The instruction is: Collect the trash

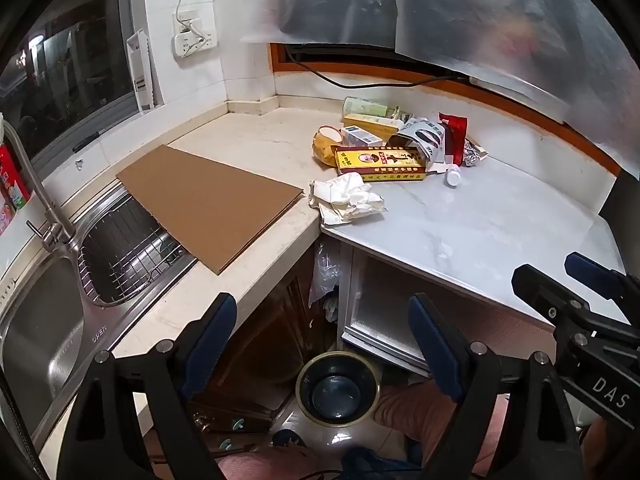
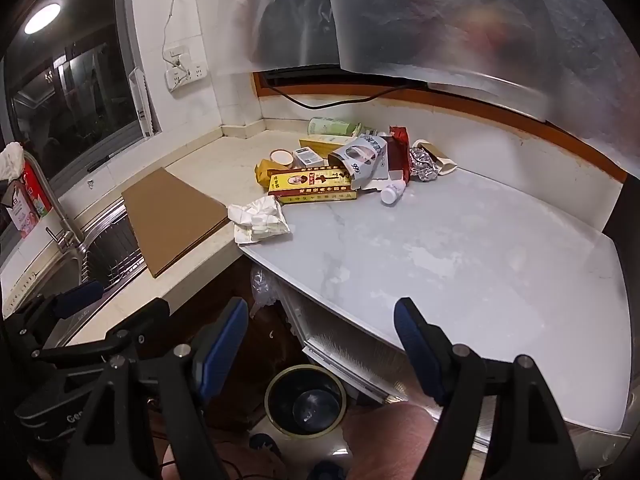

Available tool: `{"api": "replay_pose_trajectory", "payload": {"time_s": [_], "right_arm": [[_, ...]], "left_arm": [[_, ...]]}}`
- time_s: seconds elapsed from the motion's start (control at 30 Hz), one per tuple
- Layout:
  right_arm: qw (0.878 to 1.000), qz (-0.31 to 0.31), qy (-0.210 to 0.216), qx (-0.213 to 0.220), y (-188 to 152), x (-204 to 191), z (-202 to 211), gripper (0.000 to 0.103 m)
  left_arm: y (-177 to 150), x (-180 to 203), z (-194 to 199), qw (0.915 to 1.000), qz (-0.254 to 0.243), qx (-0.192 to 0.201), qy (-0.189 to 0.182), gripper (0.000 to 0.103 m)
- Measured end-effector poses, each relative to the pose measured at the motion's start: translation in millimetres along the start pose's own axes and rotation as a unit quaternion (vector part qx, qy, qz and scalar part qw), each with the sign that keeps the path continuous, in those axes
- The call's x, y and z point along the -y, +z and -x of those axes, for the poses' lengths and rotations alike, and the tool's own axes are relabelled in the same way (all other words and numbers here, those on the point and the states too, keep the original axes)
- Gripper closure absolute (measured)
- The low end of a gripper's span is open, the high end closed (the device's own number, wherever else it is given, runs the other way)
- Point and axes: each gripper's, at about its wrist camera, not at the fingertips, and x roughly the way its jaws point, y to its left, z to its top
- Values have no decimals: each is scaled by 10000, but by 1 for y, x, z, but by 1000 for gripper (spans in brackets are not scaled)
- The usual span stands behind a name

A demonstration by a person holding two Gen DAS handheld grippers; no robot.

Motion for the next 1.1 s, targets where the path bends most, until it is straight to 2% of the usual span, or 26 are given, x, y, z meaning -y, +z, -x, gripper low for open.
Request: {"api": "replay_pose_trajectory", "payload": {"time_s": [0.53, 1.1], "right_arm": [[10000, 5, 29, 49, 2, 0, 5, 27], [9998, 36, 88, 194, -2, -6, 24, 27]], "left_arm": [[0, 0, 2, 10000, -12, 28, 40, 17], [-4, 0, 24, 9998, -19, 110, 133, 17]]}}
